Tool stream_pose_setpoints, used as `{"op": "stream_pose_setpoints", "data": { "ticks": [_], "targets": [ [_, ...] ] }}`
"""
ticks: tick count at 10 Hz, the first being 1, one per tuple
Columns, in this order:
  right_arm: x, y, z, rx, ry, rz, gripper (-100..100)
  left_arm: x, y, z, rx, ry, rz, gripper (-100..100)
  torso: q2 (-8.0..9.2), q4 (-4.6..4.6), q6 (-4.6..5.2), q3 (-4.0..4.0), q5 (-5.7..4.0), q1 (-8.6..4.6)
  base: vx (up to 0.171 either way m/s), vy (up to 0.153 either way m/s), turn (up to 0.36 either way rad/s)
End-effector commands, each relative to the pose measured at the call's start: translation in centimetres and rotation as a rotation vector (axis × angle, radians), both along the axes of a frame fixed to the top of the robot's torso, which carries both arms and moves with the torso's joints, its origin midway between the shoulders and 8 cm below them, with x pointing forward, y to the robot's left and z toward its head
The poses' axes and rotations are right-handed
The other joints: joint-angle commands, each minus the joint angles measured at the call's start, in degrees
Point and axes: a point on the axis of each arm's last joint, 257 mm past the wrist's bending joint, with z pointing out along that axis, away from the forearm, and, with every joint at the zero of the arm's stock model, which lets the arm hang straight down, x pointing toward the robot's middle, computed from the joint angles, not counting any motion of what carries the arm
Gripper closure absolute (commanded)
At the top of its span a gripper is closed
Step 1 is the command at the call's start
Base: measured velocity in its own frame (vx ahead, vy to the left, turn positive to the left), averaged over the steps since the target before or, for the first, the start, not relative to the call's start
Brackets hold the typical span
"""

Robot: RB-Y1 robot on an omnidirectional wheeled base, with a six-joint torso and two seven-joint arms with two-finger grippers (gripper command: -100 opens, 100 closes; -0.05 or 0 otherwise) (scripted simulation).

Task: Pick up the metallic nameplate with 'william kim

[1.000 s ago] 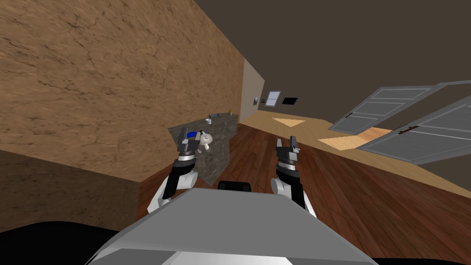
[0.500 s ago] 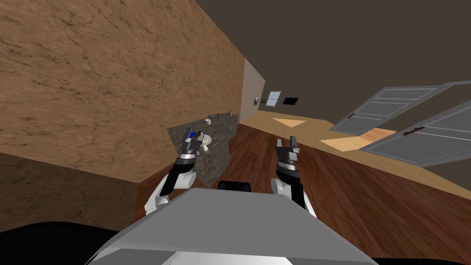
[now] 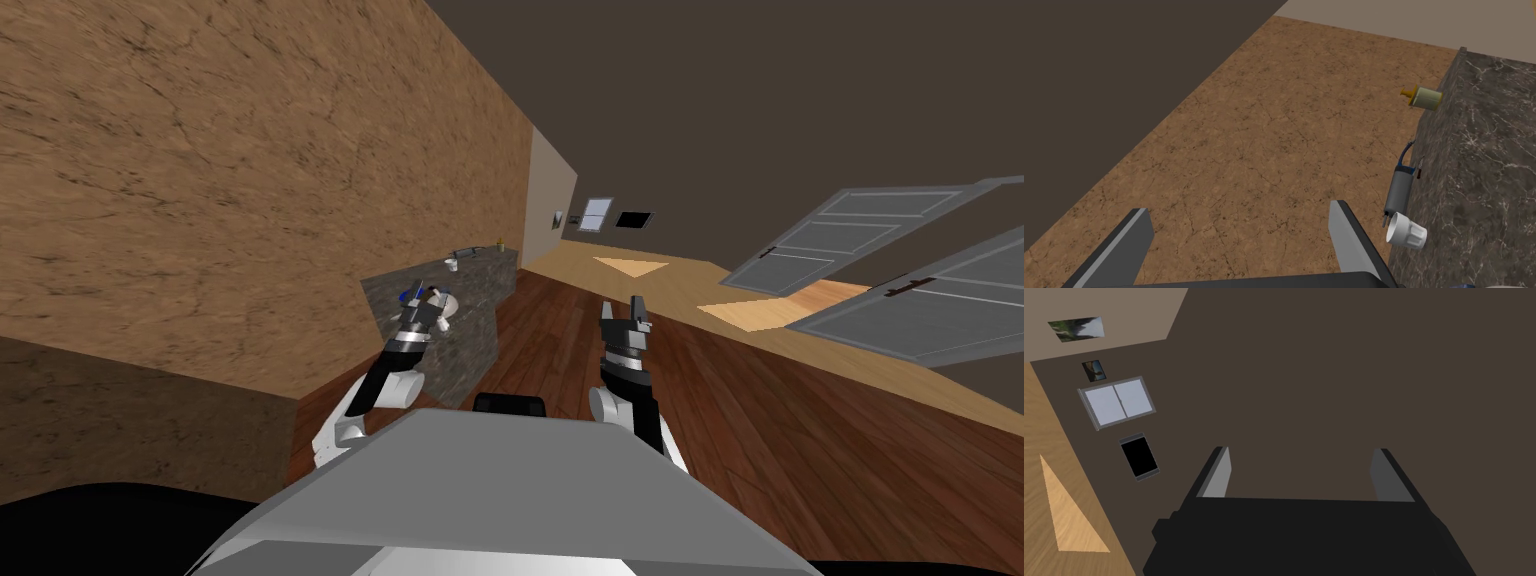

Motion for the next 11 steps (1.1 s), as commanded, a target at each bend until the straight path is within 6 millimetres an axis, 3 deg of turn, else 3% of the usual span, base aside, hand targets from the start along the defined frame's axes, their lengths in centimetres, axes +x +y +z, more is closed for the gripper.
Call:
{"op": "stream_pose_setpoints", "data": {
  "ticks": [1, 11],
  "targets": [
    [0.0, 0.0, 0.0, 0.0, 0.0, 0.0, 0, 0.4, 0.1, -0.5, -0.02, 0.027, -0.011, -100, 0.0, 0.0, 0.0, 0.0, 0.0, 0.0, 0.036, -0.018, 0.01],
    [0.0, 0.0, 0.0, 0.0, 0.0, 0.0, 0, 3.5, 0.6, -6.7, -0.254, 0.319, -0.125, -100, -0.02, -0.01, 0.0, -0.02, 0.0, 0.02, 0.05, -0.021, 0.013]
  ]
}}
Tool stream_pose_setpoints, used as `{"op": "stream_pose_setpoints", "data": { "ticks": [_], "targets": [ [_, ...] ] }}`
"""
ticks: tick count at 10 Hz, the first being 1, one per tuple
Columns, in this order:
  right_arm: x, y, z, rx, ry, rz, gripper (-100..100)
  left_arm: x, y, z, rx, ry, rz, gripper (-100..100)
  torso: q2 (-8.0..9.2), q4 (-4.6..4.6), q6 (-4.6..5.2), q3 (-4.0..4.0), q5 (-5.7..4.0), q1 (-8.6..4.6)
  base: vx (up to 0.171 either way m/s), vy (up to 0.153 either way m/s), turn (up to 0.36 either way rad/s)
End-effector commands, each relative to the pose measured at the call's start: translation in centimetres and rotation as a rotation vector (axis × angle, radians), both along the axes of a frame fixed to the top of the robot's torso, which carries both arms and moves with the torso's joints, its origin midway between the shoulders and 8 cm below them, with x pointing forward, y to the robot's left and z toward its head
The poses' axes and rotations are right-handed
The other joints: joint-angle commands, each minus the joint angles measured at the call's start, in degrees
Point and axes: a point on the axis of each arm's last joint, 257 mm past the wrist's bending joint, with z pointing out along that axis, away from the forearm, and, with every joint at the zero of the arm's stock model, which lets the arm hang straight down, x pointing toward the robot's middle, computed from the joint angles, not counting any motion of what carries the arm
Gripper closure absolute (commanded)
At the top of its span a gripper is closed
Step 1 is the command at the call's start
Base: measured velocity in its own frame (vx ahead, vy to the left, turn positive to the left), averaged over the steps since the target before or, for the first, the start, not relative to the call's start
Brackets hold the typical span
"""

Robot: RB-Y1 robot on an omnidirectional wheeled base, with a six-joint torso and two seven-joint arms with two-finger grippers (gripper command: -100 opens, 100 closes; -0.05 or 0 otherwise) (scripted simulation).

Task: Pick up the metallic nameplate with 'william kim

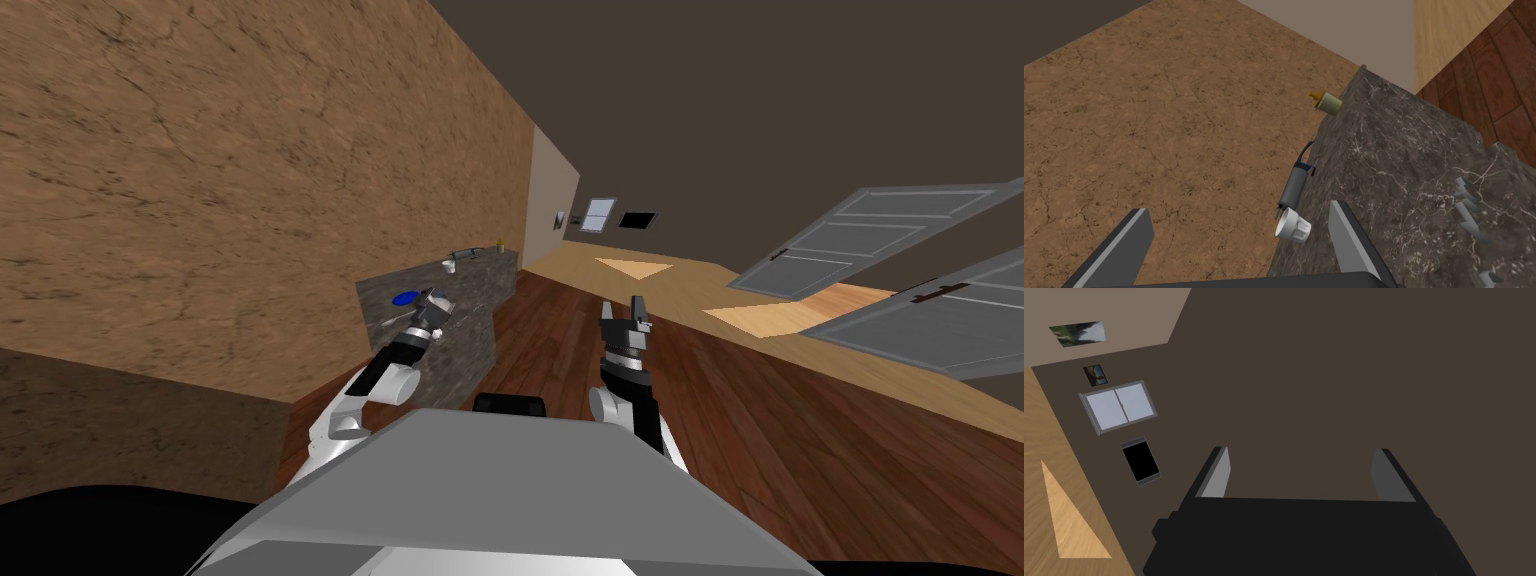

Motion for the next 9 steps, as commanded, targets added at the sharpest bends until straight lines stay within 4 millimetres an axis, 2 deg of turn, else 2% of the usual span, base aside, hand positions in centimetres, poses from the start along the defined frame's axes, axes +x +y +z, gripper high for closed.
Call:
{"op": "stream_pose_setpoints", "data": {
  "ticks": [1, 9],
  "targets": [
    [0.0, 0.0, 0.0, 0.0, 0.0, 0.0, 0, 0.3, 0.2, -0.9, -0.022, 0.04, -0.007, -100, 0.0, 0.0, 0.0, 0.0, 0.0, 0.0, 0.047, -0.018, 0.012],
    [0.0, 0.0, 0.0, 0.0, 0.0, 0.0, 0, 1.4, 0.6, -6.6, -0.17, 0.286, -0.051, -100, 0.0, 0.0, 0.0, 0.0, 0.0, 0.0, 0.05, -0.019, 0.012]
  ]
}}
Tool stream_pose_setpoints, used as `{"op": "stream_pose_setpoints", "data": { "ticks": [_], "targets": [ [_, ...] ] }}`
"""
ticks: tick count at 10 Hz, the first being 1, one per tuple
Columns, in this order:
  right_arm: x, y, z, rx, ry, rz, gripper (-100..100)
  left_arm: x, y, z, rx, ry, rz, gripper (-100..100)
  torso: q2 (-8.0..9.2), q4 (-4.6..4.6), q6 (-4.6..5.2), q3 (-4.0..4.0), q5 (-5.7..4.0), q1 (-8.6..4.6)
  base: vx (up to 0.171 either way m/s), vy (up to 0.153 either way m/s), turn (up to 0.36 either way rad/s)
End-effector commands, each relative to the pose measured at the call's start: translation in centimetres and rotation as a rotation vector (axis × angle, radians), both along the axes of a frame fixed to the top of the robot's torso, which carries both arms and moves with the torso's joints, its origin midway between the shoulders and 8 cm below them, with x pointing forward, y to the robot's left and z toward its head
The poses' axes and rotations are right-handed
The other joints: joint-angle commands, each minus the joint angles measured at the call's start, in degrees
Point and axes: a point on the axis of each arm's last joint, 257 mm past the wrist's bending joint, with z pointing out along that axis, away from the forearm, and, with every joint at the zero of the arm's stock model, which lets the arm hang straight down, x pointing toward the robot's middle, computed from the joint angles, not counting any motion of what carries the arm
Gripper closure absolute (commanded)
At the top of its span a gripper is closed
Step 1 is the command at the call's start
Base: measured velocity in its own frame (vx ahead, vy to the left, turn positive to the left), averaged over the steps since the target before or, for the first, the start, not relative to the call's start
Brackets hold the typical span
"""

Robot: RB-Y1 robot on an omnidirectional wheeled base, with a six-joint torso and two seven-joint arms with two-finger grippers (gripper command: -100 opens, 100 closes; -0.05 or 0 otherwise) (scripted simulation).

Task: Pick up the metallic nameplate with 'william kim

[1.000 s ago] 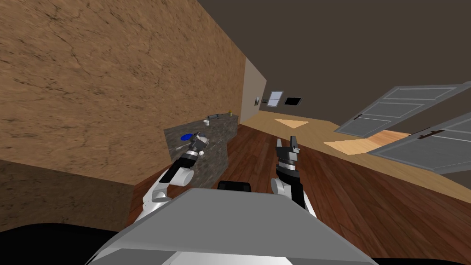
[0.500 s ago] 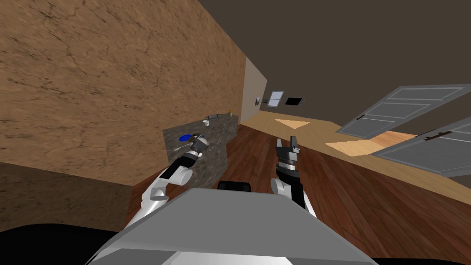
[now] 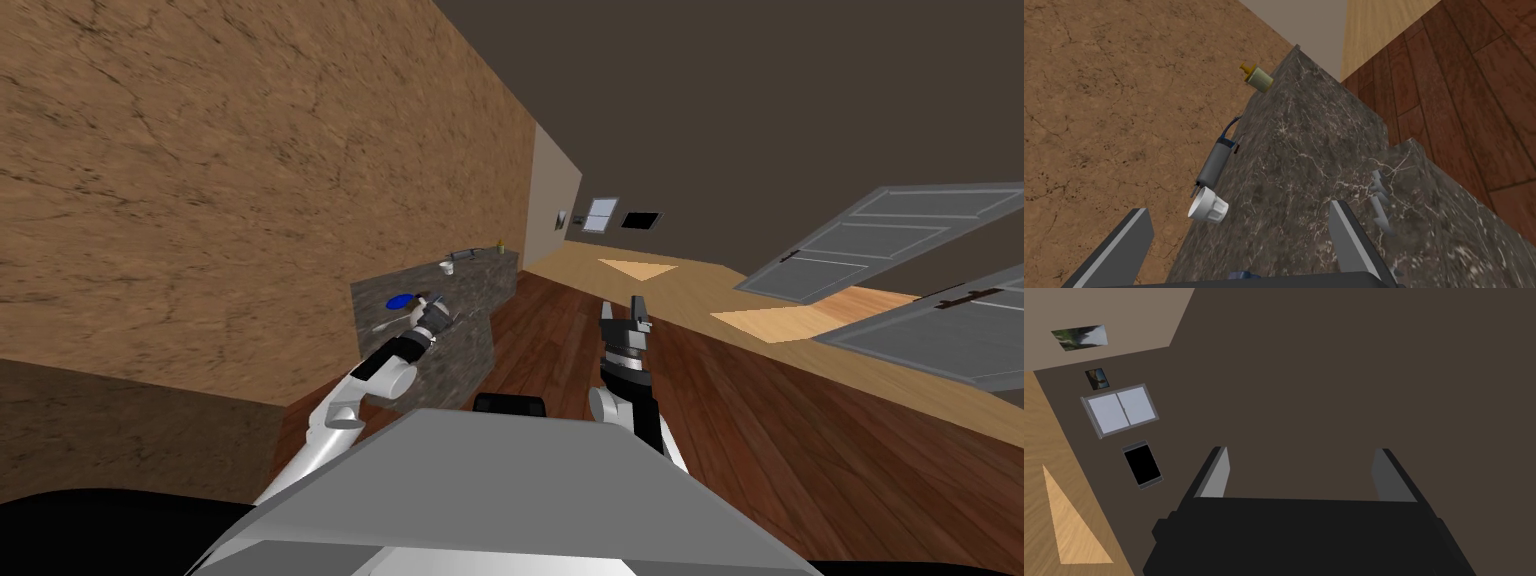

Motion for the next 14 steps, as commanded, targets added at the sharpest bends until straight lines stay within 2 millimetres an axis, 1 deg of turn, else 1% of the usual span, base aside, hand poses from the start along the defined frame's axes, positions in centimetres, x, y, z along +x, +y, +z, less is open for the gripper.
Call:
{"op": "stream_pose_setpoints", "data": {
  "ticks": [1, 4, 5, 6, 7, 10, 13, 14],
  "targets": [
    [0.0, 0.0, 0.0, 0.0, 0.0, 0.0, 0, 0.0, 0.2, -1.4, -0.04, 0.064, -0.008, -100, 0.0, 0.0, 0.0, 0.0, 0.0, 0.0, 0.054, -0.021, 0.019],
    [0.0, 0.0, 0.0, 0.0, 0.0, 0.0, 0, -0.1, 0.5, -3.4, -0.067, 0.153, -0.01, -100, -0.01, 0.0, 0.0, 0.0, 0.01, 0.04, 0.048, -0.014, 0.011],
    [0.0, 0.0, 0.0, 0.0, 0.0, 0.0, 0, -0.1, 0.7, -4.5, -0.097, 0.202, -0.013, -100, 0.01, 0.0, 0.0, 0.0, 0.01, 0.04, 0.056, -0.029, 0.019],
    [0.0, 0.0, 0.0, 0.0, 0.0, 0.0, 0, -0.2, 0.7, -4.9, -0.095, 0.221, -0.01, -100, -0.02, 0.0, 0.0, -0.01, 0.0, -0.01, 0.044, -0.025, 0.01],
    [0.0, 0.0, 0.0, 0.0, 0.0, 0.0, 0, -0.3, 1.0, -6.0, -0.122, 0.271, -0.011, -100, 0.01, 0.0, 0.0, 0.01, 0.0, 0.0, 0.046, -0.026, 0.017],
    [0.0, 0.0, 0.0, 0.0, 0.0, 0.0, 0, -0.8, 1.5, -7.8, -0.143, 0.356, -0.003, -100, -0.03, 0.0, 0.0, -0.01, 0.01, 0.04, 0.05, -0.014, 0.01],
    [0.0, 0.0, 0.0, 0.0, 0.0, 0.0, 0, -1.4, 2.4, -10.0, -0.186, 0.469, 0.012, -100, 0.03, 0.0, 0.0, 0.01, 0.01, 0.02, 0.048, -0.022, 0.013],
    [0.0, 0.0, 0.0, 0.0, 0.0, 0.0, 0, -1.6, 2.4, -10.4, -0.183, 0.487, 0.015, -100, 0.0, 0.0, 0.0, 0.0, 0.0, 0.0, 0.044, -0.021, 0.007]
  ]
}}
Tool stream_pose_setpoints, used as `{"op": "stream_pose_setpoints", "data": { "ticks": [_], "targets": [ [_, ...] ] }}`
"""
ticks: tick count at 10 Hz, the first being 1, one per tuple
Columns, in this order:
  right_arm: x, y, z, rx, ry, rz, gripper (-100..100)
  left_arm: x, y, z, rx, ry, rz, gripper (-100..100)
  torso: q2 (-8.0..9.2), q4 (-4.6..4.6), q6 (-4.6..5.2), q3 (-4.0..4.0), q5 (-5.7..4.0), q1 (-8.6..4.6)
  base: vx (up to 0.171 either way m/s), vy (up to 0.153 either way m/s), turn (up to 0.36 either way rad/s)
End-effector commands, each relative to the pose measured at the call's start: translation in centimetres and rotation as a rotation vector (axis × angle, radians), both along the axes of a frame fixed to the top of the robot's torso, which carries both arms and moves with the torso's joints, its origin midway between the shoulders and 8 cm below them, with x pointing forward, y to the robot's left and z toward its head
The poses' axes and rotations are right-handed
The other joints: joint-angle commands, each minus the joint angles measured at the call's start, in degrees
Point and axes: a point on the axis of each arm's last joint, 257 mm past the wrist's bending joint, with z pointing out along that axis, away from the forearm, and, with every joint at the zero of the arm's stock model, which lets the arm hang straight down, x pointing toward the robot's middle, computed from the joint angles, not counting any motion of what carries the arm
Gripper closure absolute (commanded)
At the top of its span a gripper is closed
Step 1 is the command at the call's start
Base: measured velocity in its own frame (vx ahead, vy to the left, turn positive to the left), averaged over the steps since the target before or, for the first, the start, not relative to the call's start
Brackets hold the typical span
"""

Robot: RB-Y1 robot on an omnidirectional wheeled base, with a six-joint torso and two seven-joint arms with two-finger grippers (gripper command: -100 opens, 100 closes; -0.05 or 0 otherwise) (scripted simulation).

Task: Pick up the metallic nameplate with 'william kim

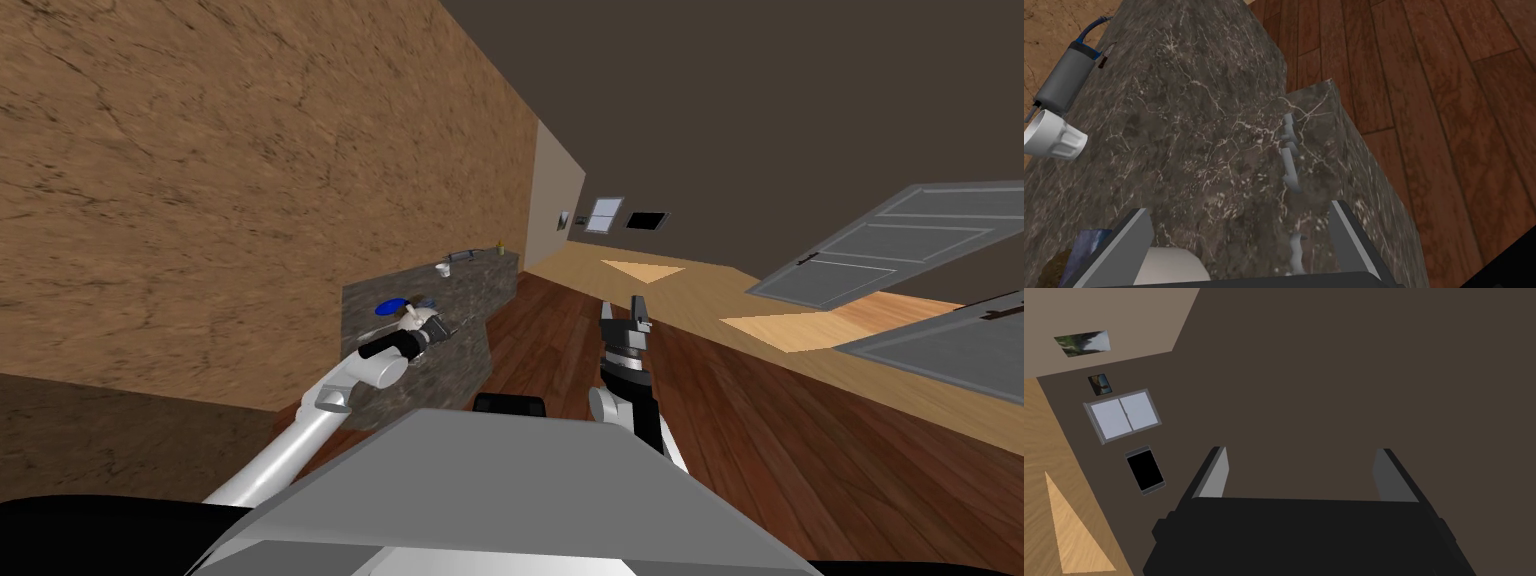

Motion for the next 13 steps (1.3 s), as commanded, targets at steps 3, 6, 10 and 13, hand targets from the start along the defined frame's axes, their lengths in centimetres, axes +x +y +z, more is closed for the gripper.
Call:
{"op": "stream_pose_setpoints", "data": {
  "ticks": [3, 6, 10, 13],
  "targets": [
    [0.0, 0.0, 0.0, 0.0, 0.0, 0.0, 0, -1.4, 1.1, -2.5, -0.031, 0.138, 0.025, -100, 0.04, 0.01, -0.01, 0.02, 0.0, -0.01, 0.04, -0.026, 0.011],
    [0.0, 0.0, 0.0, 0.0, 0.0, 0.0, 0, -2.5, 2.2, -4.2, -0.053, 0.245, 0.052, -100, 0.0, 0.0, 0.0, 0.0, 0.0, -0.03, 0.048, -0.029, 0.013],
    [0.0, 0.0, 0.0, 0.0, 0.0, 0.0, 0, -4.3, 3.7, -5.9, -0.071, 0.384, 0.095, -100, 0.03, 0.01, 0.0, 0.02, 0.0, -0.01, 0.04, -0.022, 0.014],
    [0.0, 0.0, 0.0, 0.0, 0.0, 0.0, 0, -5.4, 4.6, -6.6, -0.075, 0.455, 0.121, -100, 0.0, 0.0, 0.0, 0.0, 0.01, 0.01, 0.046, -0.018, 0.008]
  ]
}}
